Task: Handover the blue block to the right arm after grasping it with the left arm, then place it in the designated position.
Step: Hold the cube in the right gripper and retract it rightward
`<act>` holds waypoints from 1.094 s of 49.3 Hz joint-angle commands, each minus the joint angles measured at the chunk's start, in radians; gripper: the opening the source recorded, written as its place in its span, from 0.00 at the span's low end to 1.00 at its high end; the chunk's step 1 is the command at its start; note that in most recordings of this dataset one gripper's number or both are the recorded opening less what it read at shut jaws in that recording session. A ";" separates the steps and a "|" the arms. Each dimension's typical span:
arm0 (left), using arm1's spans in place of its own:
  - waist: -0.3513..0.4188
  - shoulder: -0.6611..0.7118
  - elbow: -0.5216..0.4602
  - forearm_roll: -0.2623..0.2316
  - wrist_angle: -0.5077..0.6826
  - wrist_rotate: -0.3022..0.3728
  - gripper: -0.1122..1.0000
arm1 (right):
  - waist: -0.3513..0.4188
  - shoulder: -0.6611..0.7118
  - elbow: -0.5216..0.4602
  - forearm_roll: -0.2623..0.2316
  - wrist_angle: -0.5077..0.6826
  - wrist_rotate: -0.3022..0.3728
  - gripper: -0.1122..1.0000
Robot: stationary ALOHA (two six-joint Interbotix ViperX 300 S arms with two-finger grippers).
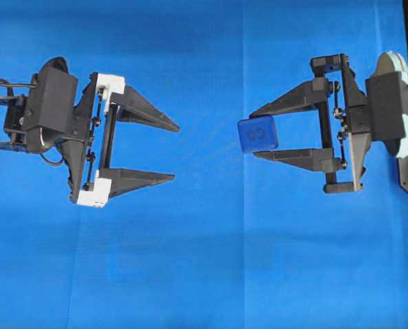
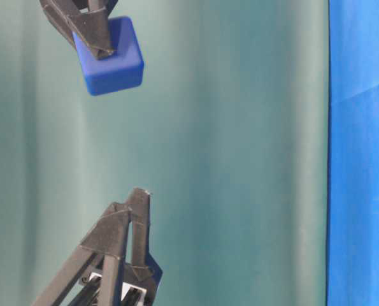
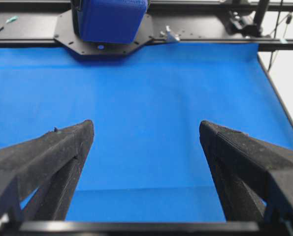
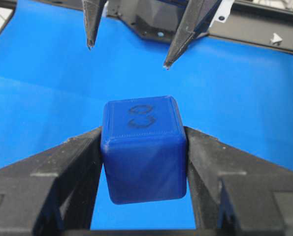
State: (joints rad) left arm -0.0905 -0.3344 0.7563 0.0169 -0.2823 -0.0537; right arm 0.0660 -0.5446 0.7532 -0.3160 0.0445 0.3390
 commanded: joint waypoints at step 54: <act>0.002 -0.017 -0.015 0.002 -0.009 0.000 0.93 | 0.006 -0.008 -0.035 0.003 0.078 0.040 0.48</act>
State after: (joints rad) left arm -0.0905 -0.3344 0.7563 0.0169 -0.2823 -0.0537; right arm 0.0660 -0.5446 0.7501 -0.3160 0.0997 0.3682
